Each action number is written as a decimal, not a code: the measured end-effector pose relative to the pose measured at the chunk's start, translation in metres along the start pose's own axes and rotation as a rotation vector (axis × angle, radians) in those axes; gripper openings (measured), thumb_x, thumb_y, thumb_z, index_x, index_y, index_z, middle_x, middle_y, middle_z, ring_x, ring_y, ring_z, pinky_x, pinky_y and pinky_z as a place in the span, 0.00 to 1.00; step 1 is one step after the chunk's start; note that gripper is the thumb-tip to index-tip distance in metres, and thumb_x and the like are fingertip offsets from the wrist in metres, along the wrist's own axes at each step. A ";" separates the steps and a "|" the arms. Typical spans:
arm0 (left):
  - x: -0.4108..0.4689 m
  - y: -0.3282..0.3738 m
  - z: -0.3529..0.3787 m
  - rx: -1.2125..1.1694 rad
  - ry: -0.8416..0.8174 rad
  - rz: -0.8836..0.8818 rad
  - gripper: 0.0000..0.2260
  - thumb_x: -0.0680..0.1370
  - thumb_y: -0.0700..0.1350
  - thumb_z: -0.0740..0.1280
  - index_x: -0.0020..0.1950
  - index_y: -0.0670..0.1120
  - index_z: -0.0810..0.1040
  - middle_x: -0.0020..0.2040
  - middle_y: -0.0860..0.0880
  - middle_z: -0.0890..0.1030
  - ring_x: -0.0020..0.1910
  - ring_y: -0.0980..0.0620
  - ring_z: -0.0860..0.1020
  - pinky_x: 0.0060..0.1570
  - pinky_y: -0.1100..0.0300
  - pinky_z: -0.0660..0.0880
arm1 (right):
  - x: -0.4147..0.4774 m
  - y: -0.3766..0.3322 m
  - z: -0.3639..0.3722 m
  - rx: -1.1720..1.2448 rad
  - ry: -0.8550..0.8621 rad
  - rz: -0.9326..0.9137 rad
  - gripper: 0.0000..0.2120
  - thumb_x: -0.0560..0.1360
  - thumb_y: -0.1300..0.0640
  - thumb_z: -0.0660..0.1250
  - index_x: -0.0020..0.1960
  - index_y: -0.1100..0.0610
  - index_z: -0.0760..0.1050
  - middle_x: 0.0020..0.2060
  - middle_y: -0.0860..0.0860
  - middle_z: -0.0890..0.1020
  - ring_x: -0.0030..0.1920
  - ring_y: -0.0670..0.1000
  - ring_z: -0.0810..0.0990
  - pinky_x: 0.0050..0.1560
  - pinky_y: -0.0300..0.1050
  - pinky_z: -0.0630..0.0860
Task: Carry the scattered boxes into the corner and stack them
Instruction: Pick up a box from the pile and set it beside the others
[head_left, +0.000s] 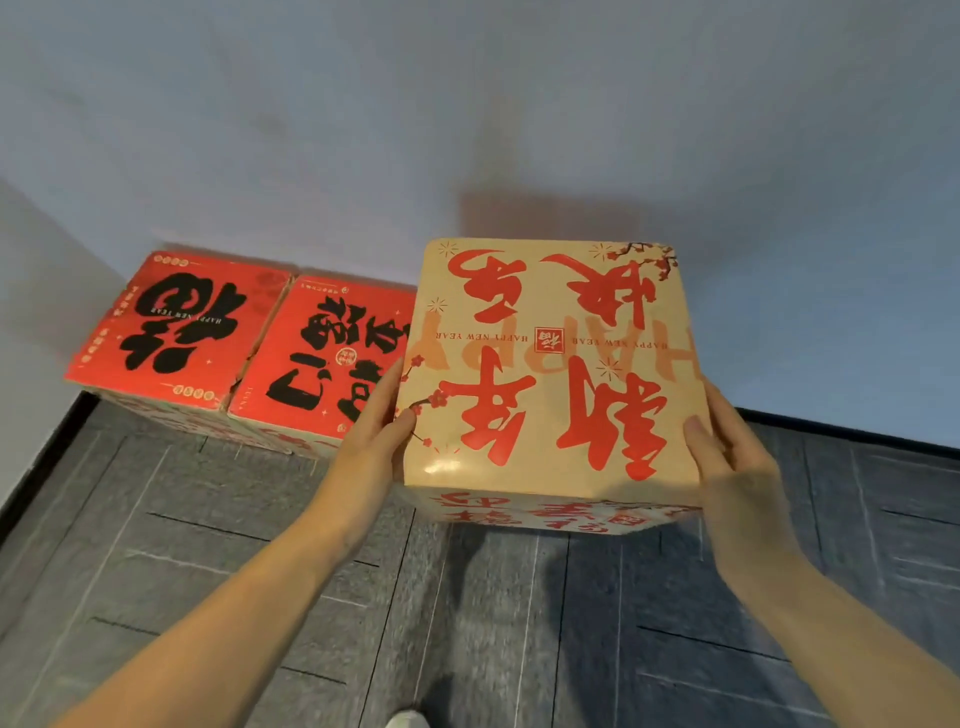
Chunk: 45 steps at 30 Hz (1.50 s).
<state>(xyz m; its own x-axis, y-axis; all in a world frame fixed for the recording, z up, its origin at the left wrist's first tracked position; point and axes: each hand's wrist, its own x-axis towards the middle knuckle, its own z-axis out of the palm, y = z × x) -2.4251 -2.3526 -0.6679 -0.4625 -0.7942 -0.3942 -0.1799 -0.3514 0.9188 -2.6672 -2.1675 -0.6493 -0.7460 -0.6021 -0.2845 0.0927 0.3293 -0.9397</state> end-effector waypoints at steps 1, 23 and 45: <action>0.011 -0.025 -0.001 0.011 -0.002 -0.005 0.22 0.87 0.43 0.60 0.75 0.68 0.68 0.73 0.60 0.78 0.72 0.56 0.77 0.70 0.50 0.75 | 0.011 0.026 0.005 -0.023 -0.011 0.008 0.20 0.86 0.54 0.60 0.74 0.36 0.71 0.58 0.38 0.86 0.55 0.41 0.86 0.49 0.43 0.84; 0.056 -0.196 0.003 0.169 0.181 -0.380 0.33 0.77 0.62 0.74 0.79 0.55 0.69 0.71 0.55 0.78 0.65 0.53 0.80 0.63 0.50 0.80 | 0.103 0.208 0.039 -0.086 0.027 0.215 0.23 0.85 0.49 0.64 0.78 0.45 0.65 0.68 0.47 0.81 0.65 0.50 0.82 0.67 0.64 0.78; 0.112 -0.172 0.015 -0.332 0.661 -0.459 0.25 0.77 0.38 0.77 0.72 0.36 0.76 0.62 0.45 0.85 0.61 0.48 0.83 0.70 0.54 0.76 | 0.114 0.200 0.106 0.007 0.006 0.415 0.17 0.87 0.52 0.58 0.75 0.45 0.66 0.61 0.45 0.83 0.64 0.51 0.80 0.73 0.65 0.72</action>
<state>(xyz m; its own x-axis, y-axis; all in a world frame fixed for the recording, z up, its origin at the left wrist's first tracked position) -2.4592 -2.3733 -0.8694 0.2116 -0.6275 -0.7493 0.0852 -0.7519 0.6537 -2.6635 -2.2472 -0.8902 -0.6485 -0.4148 -0.6382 0.3905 0.5384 -0.7468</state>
